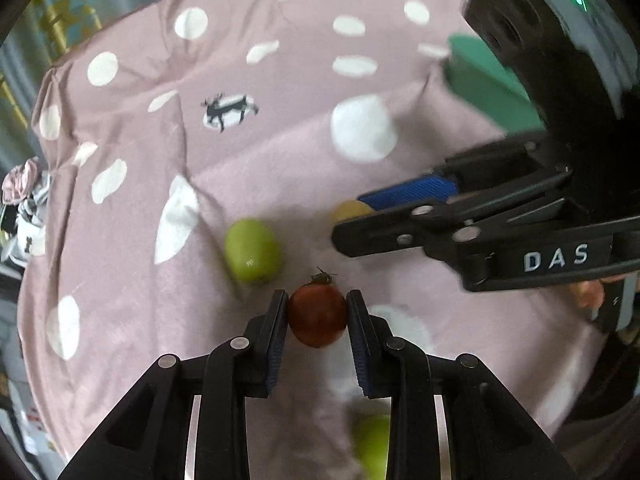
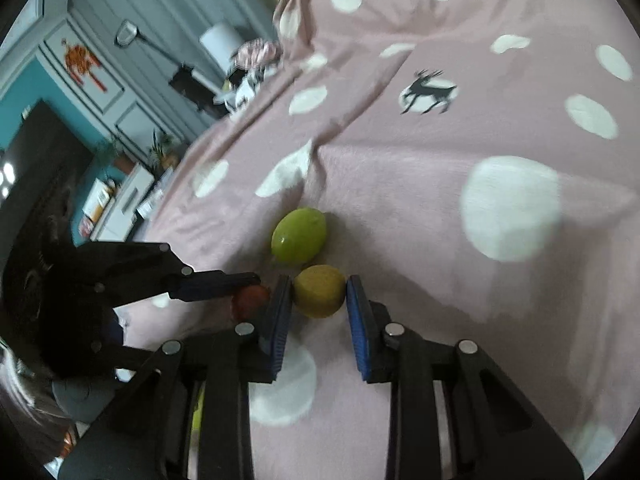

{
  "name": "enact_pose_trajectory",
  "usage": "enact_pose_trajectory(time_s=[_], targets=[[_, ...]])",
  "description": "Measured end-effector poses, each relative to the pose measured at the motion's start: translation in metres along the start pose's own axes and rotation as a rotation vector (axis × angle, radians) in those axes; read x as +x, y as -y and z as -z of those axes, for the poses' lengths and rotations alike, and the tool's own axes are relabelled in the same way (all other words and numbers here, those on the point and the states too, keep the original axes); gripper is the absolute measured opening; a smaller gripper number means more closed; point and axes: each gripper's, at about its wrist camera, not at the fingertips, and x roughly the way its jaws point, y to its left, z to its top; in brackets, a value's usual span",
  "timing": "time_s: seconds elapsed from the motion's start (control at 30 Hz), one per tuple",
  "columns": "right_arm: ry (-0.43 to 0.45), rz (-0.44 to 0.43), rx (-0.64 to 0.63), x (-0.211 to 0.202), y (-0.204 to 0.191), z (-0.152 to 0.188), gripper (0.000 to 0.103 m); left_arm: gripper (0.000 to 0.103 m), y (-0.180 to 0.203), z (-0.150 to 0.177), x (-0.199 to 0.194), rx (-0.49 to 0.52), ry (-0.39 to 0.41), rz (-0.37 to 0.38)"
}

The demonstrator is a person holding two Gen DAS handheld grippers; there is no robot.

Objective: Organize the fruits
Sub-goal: 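Carry both fruits over the green bowl and open both grippers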

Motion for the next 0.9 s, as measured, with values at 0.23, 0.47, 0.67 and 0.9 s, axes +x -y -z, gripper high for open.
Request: enact_pose_trajectory(time_s=[0.23,0.47,0.67,0.9], targets=[[0.167,0.059,0.075,-0.081,0.021,0.030,0.028,0.030,0.044,-0.025,-0.021,0.014,0.085,0.016],[0.358,0.249,0.110,-0.168,0.051,0.050,0.028,0.030,0.099,-0.078,-0.034,0.050,0.198,0.064],[0.455,0.351,0.199,-0.212,0.089,0.060,0.028,0.030,0.145,-0.135,-0.024,0.103,0.259,0.133],[0.462,0.415,0.257,-0.230,0.121,0.073,0.029,0.030,0.196,-0.174,0.000,0.183,0.268,0.160]])
